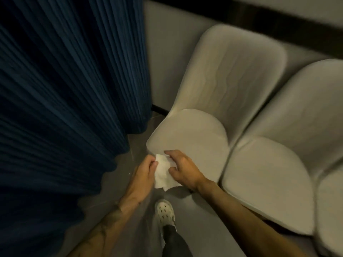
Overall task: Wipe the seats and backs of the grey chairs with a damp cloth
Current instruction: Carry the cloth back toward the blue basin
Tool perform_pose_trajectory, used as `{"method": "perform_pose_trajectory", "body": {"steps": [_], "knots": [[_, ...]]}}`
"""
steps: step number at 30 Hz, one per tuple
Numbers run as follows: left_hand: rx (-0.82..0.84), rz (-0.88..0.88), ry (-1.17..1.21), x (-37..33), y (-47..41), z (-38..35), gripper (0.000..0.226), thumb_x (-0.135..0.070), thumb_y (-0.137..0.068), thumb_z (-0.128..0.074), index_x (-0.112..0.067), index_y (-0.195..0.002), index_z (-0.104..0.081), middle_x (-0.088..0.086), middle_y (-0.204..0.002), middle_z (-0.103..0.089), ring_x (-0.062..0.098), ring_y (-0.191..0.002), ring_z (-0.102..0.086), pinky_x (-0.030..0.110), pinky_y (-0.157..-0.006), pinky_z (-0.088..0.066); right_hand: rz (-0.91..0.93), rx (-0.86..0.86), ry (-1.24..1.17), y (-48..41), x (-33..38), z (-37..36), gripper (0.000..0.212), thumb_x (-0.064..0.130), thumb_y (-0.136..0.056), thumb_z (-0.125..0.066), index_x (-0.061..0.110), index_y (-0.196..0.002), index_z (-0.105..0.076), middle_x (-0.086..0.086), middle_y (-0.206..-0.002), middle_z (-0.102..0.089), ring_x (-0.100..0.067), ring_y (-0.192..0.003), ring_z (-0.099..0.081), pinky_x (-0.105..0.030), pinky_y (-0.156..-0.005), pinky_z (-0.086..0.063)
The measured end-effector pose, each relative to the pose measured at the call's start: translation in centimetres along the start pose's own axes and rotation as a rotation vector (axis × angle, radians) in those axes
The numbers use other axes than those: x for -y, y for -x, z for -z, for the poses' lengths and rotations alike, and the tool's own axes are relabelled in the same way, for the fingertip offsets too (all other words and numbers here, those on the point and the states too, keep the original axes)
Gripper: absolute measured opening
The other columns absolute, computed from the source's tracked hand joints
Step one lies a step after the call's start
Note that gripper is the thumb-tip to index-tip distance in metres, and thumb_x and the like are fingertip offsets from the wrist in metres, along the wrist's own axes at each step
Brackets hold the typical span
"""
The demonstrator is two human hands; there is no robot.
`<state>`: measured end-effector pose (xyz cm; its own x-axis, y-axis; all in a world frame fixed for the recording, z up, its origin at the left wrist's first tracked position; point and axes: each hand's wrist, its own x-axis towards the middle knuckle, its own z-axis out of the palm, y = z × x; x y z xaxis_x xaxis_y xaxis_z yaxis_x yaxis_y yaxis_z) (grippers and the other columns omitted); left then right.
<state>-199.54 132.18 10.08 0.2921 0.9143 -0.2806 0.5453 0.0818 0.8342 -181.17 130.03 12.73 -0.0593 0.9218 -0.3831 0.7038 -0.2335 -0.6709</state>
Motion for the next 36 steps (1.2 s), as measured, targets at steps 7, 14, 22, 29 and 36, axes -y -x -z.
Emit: {"method": "perform_pose_trajectory", "body": {"steps": [7, 14, 22, 29, 36], "knots": [[0.236, -0.26, -0.222, -20.1, 13.1, -0.7, 0.015, -0.024, -0.11, -0.052, -0.018, -0.096, -0.054, -0.006, -0.093, -0.062, 0.004, -0.084, -0.06, 0.015, -0.067, -0.047, -0.025, -0.116, 0.035, 21.9, 3.3, 12.7, 0.051, 0.013, -0.089, -0.066, 0.016, -0.139, -0.06, -0.008, -0.131, -0.062, -0.025, -0.121, -0.056, -0.032, -0.108, -0.04], [0.399, -0.407, -0.309, -35.5, 23.4, -10.0, 0.015, -0.038, -0.111, -0.047, -0.026, -0.108, -0.055, -0.009, -0.105, -0.068, 0.009, -0.095, -0.066, 0.037, -0.082, -0.059, -0.136, -0.328, -0.117, 41.5, -2.4, 22.8, 0.022, 0.024, -0.091, -0.069, 0.018, -0.112, -0.071, -0.004, -0.114, -0.062, -0.017, -0.104, -0.059, -0.023, -0.089, -0.045], [0.556, -0.575, -0.6, -48.0, 32.9, -31.6, 0.034, -0.044, -0.111, -0.042, -0.033, -0.142, -0.051, -0.005, -0.128, -0.064, 0.01, -0.109, -0.062, 0.027, -0.091, -0.052, -0.259, -0.568, -0.291, 64.1, -18.3, 30.8, 0.012, 0.023, -0.09, -0.068, 0.025, -0.097, -0.059, 0.006, -0.094, -0.067, -0.014, -0.084, -0.062, -0.021, -0.07, -0.045], [0.694, -0.779, -0.876, -58.9, 41.8, -51.6, 0.056, -0.047, -0.112, -0.038, -0.03, -0.164, -0.03, -0.001, -0.167, -0.038, 0.02, -0.15, -0.042, 0.036, -0.122, -0.034, -0.477, -0.748, -0.371, 84.4, -32.1, 36.8, 0.011, 0.021, -0.09, -0.066, 0.025, -0.097, -0.058, 0.003, -0.096, -0.068, -0.02, -0.092, -0.066, -0.033, -0.081, -0.053], [0.833, -1.0, -0.95, -69.6, 48.3, -73.8, 0.056, -0.045, -0.112, -0.038, -0.028, -0.165, -0.029, 0.002, -0.166, -0.04, 0.025, -0.149, -0.043, 0.037, -0.12, -0.037, -0.695, -0.987, -0.515, 101.6, -46.2, 42.8, 0.012, 0.02, -0.09, -0.065, 0.02, -0.101, -0.065, 0.006, -0.094, -0.069, -0.013, -0.088, -0.065, -0.021, -0.072, -0.051]]}}
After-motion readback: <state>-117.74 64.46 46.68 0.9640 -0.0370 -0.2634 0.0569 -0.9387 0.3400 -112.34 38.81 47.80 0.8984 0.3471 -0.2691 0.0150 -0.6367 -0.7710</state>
